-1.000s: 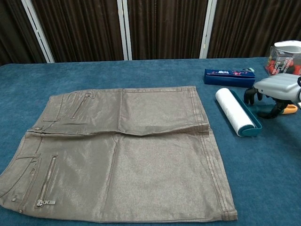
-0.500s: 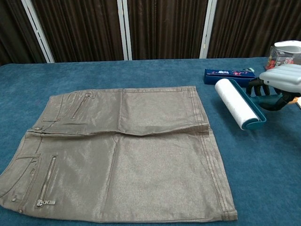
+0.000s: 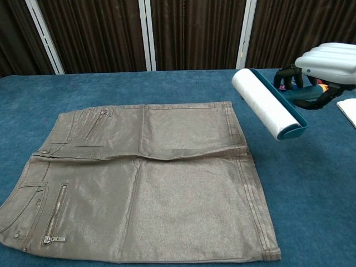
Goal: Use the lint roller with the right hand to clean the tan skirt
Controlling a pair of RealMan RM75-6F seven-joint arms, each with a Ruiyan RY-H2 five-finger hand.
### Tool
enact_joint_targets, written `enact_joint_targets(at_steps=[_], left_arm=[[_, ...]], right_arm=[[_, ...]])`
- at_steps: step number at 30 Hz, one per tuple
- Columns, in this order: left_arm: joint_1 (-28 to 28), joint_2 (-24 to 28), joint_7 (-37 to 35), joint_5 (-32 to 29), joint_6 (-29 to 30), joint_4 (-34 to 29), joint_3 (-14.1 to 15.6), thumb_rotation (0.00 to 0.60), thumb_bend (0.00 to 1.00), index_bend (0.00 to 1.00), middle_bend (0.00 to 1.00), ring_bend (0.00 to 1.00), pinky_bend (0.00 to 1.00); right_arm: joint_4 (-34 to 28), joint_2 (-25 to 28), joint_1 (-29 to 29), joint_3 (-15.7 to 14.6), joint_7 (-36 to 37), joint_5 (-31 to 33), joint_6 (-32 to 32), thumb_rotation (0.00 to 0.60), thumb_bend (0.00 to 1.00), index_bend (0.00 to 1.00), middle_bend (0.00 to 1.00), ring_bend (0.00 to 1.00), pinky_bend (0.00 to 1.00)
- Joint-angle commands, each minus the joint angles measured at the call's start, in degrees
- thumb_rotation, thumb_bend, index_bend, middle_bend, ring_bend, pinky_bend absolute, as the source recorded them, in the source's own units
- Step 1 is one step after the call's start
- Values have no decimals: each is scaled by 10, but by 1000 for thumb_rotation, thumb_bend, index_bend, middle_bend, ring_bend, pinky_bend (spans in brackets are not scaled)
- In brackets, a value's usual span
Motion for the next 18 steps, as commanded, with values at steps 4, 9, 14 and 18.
enact_joint_targets(at_steps=[4,9,14,18], left_arm=[[-1,1,-7,-11,-8,5,-3,600,0,0,0,0,0],[-1,4,-15,-22,-13,9,-5,600,0,0,0,0,0],[-1,7,-26,-35,-24,16,-8,600,0,0,0,0,0],[-3,8,-33,-43,-33,23,-9,600,0,0,0,0,0]], right_arm=[[-139,3,70,51,-254,70,-96,600,663,540,582,491,515],[-155,-40,110,75,-383,158,-143,600,695,547,586,495,518],[-151,-93,157,82,-519,270,-168,600,705,548,589,495,517],[-146,-132,191,74,-603,371,-159,600,708,548,590,496,517]])
